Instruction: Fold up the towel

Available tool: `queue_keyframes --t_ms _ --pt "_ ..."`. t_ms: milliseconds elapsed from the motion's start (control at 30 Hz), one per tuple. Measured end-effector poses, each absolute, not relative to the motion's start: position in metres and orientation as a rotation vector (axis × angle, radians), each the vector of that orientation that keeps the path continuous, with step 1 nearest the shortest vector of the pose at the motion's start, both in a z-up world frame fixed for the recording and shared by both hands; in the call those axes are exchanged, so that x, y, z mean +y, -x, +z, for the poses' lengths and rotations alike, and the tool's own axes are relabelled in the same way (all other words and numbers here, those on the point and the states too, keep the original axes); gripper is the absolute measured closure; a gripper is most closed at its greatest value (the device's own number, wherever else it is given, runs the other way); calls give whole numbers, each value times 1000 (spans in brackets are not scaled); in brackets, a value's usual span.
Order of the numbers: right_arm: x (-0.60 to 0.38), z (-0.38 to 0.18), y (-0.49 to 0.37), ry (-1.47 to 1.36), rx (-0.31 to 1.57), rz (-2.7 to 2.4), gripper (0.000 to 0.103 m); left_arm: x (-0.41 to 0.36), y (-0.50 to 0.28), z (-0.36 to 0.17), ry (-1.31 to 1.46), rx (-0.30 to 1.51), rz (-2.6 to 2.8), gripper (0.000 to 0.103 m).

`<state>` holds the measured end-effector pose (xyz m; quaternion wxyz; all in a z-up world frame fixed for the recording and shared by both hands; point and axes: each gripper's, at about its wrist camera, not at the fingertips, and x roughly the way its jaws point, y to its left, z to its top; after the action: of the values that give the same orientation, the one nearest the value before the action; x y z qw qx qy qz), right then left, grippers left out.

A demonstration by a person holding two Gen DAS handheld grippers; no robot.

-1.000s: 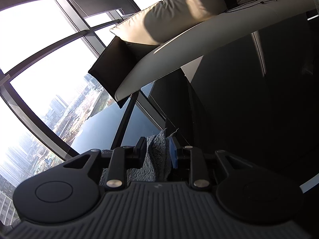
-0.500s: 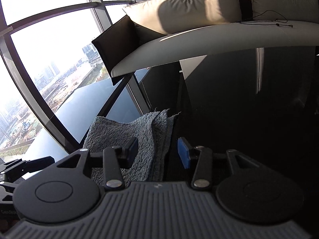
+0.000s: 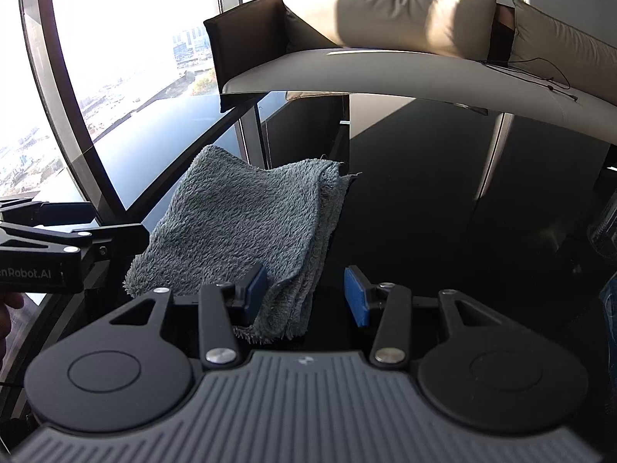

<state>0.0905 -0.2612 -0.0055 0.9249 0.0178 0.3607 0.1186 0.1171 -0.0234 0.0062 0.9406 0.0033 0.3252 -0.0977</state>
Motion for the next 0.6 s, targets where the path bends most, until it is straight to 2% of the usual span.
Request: queue_keyframes --t_ms 600 --pt "-268 -6 -81 -32 750 189 56 -20 -121 -1 -16 678 -191 15"
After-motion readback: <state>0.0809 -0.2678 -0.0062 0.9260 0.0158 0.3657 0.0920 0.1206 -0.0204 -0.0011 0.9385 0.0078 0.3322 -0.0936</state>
